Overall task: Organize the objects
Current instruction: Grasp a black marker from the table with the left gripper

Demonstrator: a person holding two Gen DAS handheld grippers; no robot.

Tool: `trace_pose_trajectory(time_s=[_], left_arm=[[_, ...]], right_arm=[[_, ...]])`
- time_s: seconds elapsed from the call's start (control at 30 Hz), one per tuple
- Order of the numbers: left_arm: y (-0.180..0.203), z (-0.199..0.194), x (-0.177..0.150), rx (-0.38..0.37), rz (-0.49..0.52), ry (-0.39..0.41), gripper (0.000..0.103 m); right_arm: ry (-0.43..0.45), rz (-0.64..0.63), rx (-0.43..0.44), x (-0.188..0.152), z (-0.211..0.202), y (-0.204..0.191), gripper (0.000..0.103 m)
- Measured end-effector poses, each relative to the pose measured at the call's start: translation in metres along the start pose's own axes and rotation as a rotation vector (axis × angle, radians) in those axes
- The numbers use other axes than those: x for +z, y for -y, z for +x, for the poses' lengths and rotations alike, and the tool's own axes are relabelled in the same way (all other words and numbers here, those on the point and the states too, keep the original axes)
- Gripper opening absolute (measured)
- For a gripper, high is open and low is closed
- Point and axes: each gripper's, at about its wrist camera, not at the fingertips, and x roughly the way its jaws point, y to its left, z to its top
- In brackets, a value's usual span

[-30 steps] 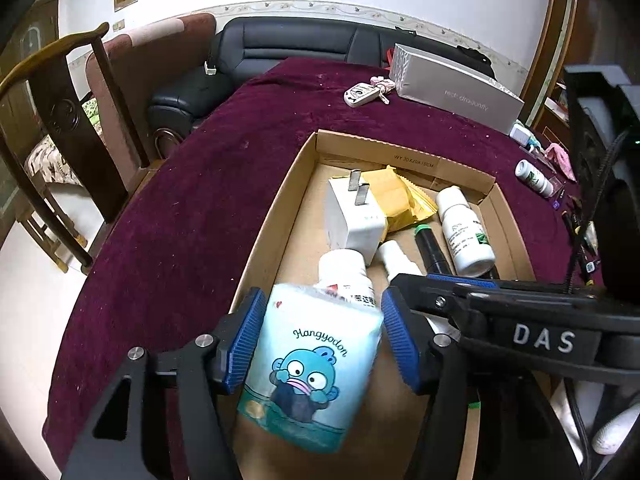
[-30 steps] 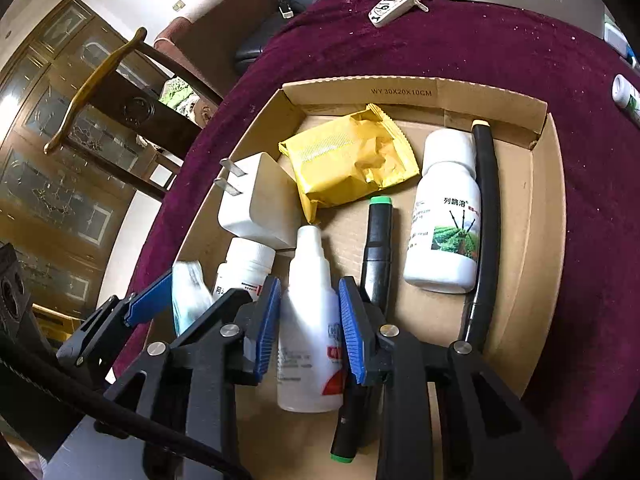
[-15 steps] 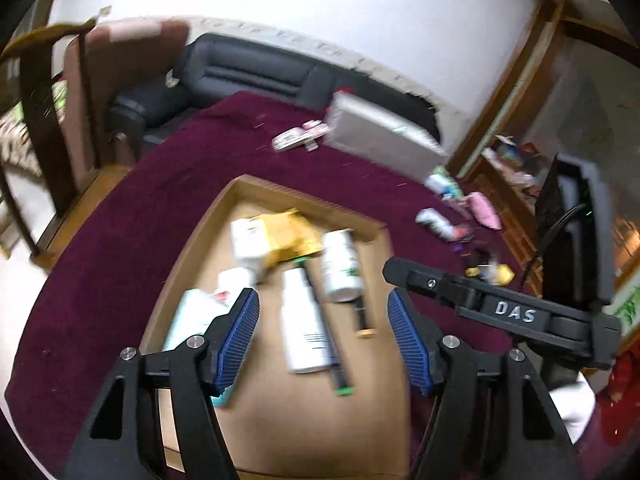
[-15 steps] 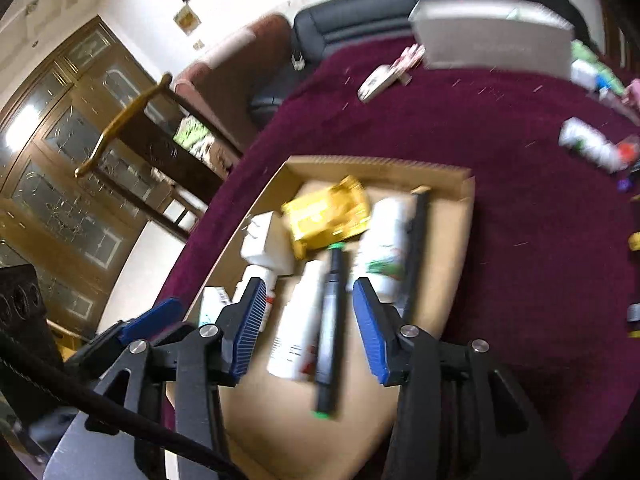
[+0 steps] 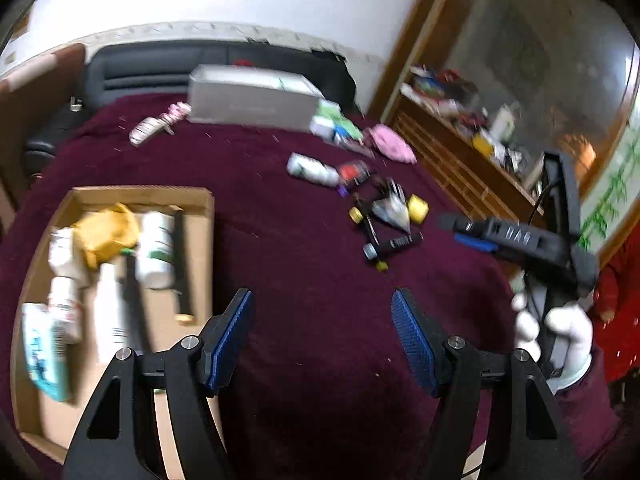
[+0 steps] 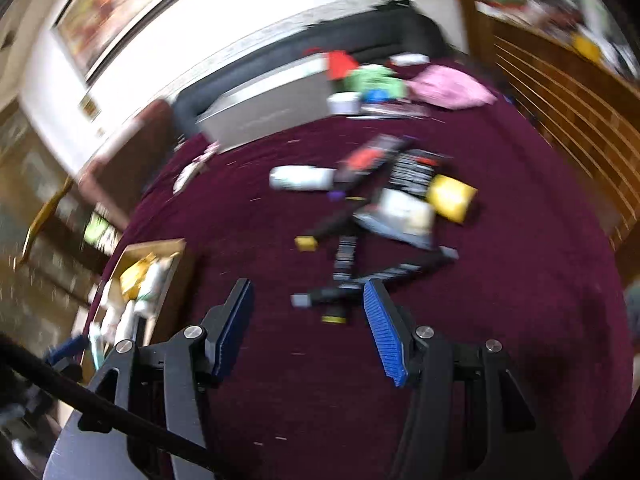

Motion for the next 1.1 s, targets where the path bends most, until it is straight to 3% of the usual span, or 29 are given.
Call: trace_pose_trajectory(time_s=[0.13,0.23,0.43,0.57,0.63,0.67,0.7,0.73,0.87,1.1], left_arm=[[0.021,0.030,-0.003,-0.002,0.039,-0.066,0.065],[0.041,0.042,-0.001,-0.012,0.096,-0.070,0.065],[0.105,0.077,0.010,0.018,0.424,-0.011,0.065],[0.142,0.130,0.020,0.017,0.595,-0.043,0.064],[0.154,0.151,0.023,0.029,0.651,-0.065,0.060],[0.160,0.165,0.024,0.037,0.683,-0.085,0.050],[0.162,0.176,0.024,0.041,0.699,-0.106,0.040],[0.164,0.188,0.025,0.043,0.706,-0.133,0.037],[0.165,0.220,0.033,0.084,0.732,-0.162,0.037],[0.156,0.234,0.041,0.016,0.668,-0.231,0.037]], right_arm=[[0.009,0.062,-0.001,0.001,0.004,0.029,0.056],[0.017,0.105,-0.001,0.001,0.017,0.044,0.056],[0.111,0.176,-0.071,0.003,0.029,0.087,0.056],[0.146,0.274,-0.060,0.002,0.030,0.119,0.056],[0.152,0.313,-0.048,0.002,0.029,0.131,0.056],[0.158,0.335,-0.041,0.002,0.028,0.137,0.056],[0.163,0.352,-0.038,0.002,0.027,0.142,0.056],[0.166,0.372,-0.031,0.001,0.026,0.146,0.056],[0.153,0.416,-0.001,0.000,0.028,0.155,0.057],[0.128,0.416,0.014,-0.002,0.033,0.155,0.057]])
